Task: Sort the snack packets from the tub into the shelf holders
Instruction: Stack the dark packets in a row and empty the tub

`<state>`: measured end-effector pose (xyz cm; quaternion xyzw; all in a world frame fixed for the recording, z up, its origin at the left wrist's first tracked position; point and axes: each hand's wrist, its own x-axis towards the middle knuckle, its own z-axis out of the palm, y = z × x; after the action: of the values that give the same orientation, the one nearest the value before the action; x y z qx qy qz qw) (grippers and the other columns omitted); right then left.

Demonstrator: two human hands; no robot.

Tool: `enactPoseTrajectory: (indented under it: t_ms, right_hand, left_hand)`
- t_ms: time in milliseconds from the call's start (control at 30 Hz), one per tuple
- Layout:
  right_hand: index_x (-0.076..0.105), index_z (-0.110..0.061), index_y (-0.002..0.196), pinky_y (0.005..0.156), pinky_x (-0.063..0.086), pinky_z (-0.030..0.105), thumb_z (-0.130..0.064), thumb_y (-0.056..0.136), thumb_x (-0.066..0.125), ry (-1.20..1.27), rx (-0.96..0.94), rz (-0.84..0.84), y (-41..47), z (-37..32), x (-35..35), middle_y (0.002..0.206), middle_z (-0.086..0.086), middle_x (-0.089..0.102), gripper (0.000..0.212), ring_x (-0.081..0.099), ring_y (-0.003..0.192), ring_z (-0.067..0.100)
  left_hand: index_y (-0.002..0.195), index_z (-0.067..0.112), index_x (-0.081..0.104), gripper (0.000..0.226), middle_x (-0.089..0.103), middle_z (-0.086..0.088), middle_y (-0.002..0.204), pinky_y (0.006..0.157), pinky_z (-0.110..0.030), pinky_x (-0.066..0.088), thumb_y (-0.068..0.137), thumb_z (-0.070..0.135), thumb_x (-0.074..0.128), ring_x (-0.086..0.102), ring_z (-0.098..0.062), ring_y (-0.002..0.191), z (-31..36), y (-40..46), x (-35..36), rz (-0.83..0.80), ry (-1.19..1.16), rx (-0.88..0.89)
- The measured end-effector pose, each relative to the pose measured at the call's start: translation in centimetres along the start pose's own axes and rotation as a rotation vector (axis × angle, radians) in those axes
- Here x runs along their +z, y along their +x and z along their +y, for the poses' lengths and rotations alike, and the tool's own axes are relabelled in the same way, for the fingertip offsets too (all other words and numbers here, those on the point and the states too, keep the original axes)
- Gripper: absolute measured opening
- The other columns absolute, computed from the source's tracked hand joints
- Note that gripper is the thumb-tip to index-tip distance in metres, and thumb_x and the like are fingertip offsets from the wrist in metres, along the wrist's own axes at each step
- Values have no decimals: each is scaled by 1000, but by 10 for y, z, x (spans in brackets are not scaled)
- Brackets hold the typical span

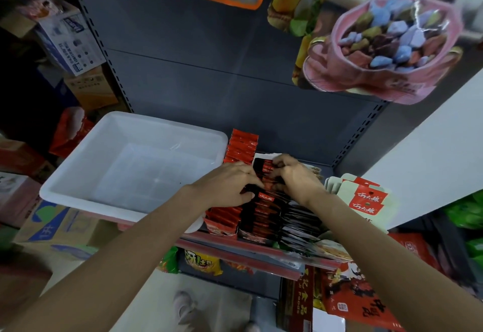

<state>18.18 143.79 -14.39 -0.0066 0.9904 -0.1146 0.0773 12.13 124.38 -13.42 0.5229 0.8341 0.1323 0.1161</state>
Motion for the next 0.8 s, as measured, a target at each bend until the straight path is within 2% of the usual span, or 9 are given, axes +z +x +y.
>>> enactPoseTrajectory:
  t_ms: [133, 167, 267, 333, 400, 467, 633, 700, 800]
  right_hand:
    - [65, -19, 118, 99, 41, 30, -15, 89, 60, 29, -43, -94, 0, 5, -5, 124, -1, 56, 30, 53, 114, 18]
    - [66, -20, 117, 99, 41, 30, -16, 89, 61, 29, -47, -117, 0, 6, -7, 123, -1, 58, 29, 54, 113, 19]
    - [69, -20, 112, 95, 43, 26, -22, 89, 62, 163, -46, -153, -1, 6, -17, 116, -3, 66, 24, 59, 108, 15]
    - [68, -18, 115, 95, 43, 24, -26, 93, 57, 237, -12, -80, 0, 5, -24, 117, -2, 66, 25, 59, 108, 14]
    - [61, -15, 124, 95, 45, 31, -22, 97, 49, 116, 42, 8, 6, 5, -26, 118, 5, 66, 30, 60, 107, 21]
    - [58, -13, 124, 87, 50, 37, -13, 96, 44, -22, 76, 17, 9, 0, -21, 113, 12, 65, 31, 62, 101, 29]
    - [53, -12, 124, 75, 48, 34, 0, 91, 44, -143, 104, 67, 9, -7, -7, 113, 12, 59, 36, 61, 100, 30]
    - [51, -11, 126, 76, 46, 34, 2, 90, 44, -164, 99, 81, 9, -6, -5, 116, 12, 57, 39, 59, 103, 29]
    - [52, -7, 125, 88, 44, 29, 5, 90, 46, -170, 74, 94, 11, -5, 0, 122, 11, 53, 38, 52, 114, 26]
  left_hand:
    - [122, 29, 59, 32, 26, 1, 151, 111, -30, 26, 91, 31, 57, 29, -14, 134, 0, 3, 0, 30, -13, -11]
    - [122, 27, 59, 31, 32, 1, 149, 109, -32, 31, 91, 30, 57, 35, -15, 132, 1, 4, -1, -14, -25, -21]
    - [123, 22, 55, 31, 57, 1, 125, 93, -33, 44, 93, 29, 53, 52, -17, 114, 0, 9, 0, -121, -34, -47]
    - [125, 25, 53, 33, 59, 2, 122, 91, -34, 45, 94, 33, 50, 54, -18, 111, -5, 10, 4, -146, -22, -80]
    - [126, 27, 52, 34, 59, 2, 123, 92, -35, 45, 93, 36, 48, 55, -19, 111, -9, 11, 8, -157, -14, -104]
    - [126, 28, 51, 34, 59, 2, 122, 92, -37, 45, 94, 37, 46, 55, -19, 111, -10, 13, 8, -163, -3, -104]
    - [127, 23, 52, 34, 58, 0, 125, 94, -36, 43, 95, 32, 47, 54, -20, 113, -9, 12, 4, -170, -1, -76]
    - [127, 23, 53, 33, 59, 0, 123, 94, -36, 44, 95, 31, 47, 54, -20, 112, -8, 11, 4, -159, -24, -74]
    - [124, 23, 54, 31, 60, 1, 122, 92, -35, 45, 96, 32, 47, 55, -17, 111, -8, 11, 6, -135, -44, -72]
